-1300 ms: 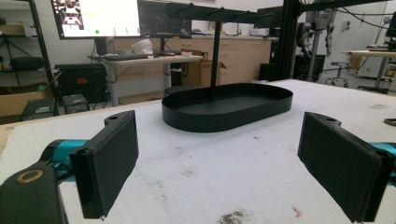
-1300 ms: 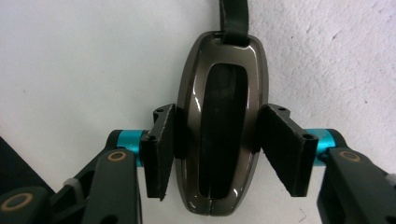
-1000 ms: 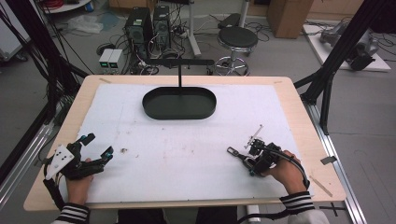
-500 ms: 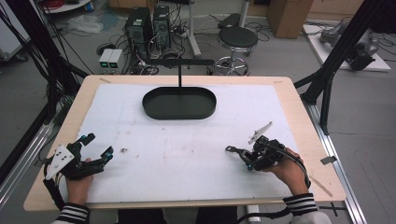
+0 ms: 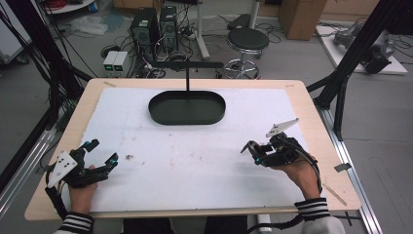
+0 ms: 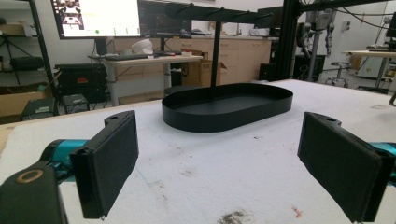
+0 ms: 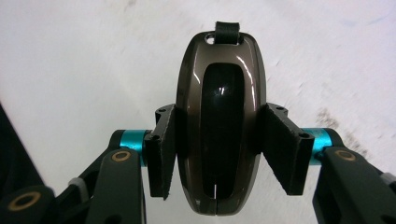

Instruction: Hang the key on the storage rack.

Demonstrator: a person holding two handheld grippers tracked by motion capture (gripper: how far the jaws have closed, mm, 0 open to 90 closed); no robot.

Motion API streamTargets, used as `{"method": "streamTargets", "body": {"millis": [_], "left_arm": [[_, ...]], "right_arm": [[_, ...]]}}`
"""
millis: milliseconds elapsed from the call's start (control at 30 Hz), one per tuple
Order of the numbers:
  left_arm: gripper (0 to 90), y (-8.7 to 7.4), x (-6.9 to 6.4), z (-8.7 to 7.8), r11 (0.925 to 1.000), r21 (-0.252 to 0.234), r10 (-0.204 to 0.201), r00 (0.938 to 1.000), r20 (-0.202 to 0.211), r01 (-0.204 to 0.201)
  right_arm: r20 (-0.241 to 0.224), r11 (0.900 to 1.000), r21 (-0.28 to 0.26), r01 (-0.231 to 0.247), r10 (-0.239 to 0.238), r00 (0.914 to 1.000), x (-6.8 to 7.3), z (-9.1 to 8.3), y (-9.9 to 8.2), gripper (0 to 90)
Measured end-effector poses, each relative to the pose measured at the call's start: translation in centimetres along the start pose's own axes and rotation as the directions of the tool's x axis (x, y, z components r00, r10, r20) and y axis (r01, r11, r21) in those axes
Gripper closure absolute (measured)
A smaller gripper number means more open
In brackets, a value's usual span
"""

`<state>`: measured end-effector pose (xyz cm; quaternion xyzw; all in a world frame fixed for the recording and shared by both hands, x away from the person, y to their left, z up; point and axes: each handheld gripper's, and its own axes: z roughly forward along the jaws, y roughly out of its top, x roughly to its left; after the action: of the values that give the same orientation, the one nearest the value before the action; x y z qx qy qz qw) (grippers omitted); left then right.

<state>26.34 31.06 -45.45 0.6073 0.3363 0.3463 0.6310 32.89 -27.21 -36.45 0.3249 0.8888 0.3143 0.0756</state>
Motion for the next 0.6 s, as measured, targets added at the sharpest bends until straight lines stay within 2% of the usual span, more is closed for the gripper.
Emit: {"method": "streamTargets", "body": {"millis": [133, 233, 267, 367, 400, 467, 500, 600], "left_arm": [[12.8, 0.0, 0.0, 0.0, 1.0, 0.0, 0.001, 1.0, 0.0, -0.001], [12.8, 0.0, 0.0, 0.0, 1.0, 0.0, 0.002, 1.0, 0.0, -0.002], [12.8, 0.0, 0.0, 0.0, 1.0, 0.0, 0.002, 1.0, 0.0, -0.002], [12.8, 0.0, 0.0, 0.0, 1.0, -0.001, -0.001, 1.0, 0.0, 0.001], [12.8, 0.0, 0.0, 0.0, 1.0, -0.001, -0.001, 1.0, 0.0, 0.001], [12.8, 0.0, 0.0, 0.0, 1.0, -0.001, 0.0, 1.0, 0.0, 0.0], [12.8, 0.0, 0.0, 0.0, 1.0, -0.001, 0.001, 1.0, 0.0, -0.001], [12.8, 0.0, 0.0, 0.0, 1.0, -0.002, -0.002, 1.0, -0.001, 0.002]], "right_arm": [[-0.003, 0.9988, -0.048, -0.006, 0.006, 1.0, -0.1, -0.3, 0.3, 48.3], [-0.011, 0.9939, -0.109, -0.01, 0.009, 0.9999, -0.2, -0.6, 0.8, 48.3], [-0.011, 0.9939, -0.109, -0.01, 0.009, 0.9999, -0.2, -0.6, 0.8, 48.3], [-0.007, 0.9848, -0.172, -0.023, 0.022, 0.9997, -0.3, -1.0, 1.8, 48.2], [-0.007, 0.9848, -0.172, -0.023, 0.022, 0.9997, -0.3, -1.0, 1.8, 48.2], [-0.001, 0.9761, -0.216, -0.017, 0.017, 0.9999, -0.4, -1.2, 2.7, 48.2], [-0.001, 0.9761, -0.216, -0.017, 0.017, 0.9999, -0.4, -1.2, 2.7, 48.2], [0.005, 0.9681, -0.25, -0.014, 0.016, 0.9999, -0.5, -1.4, 3.6, 48.2]]}}
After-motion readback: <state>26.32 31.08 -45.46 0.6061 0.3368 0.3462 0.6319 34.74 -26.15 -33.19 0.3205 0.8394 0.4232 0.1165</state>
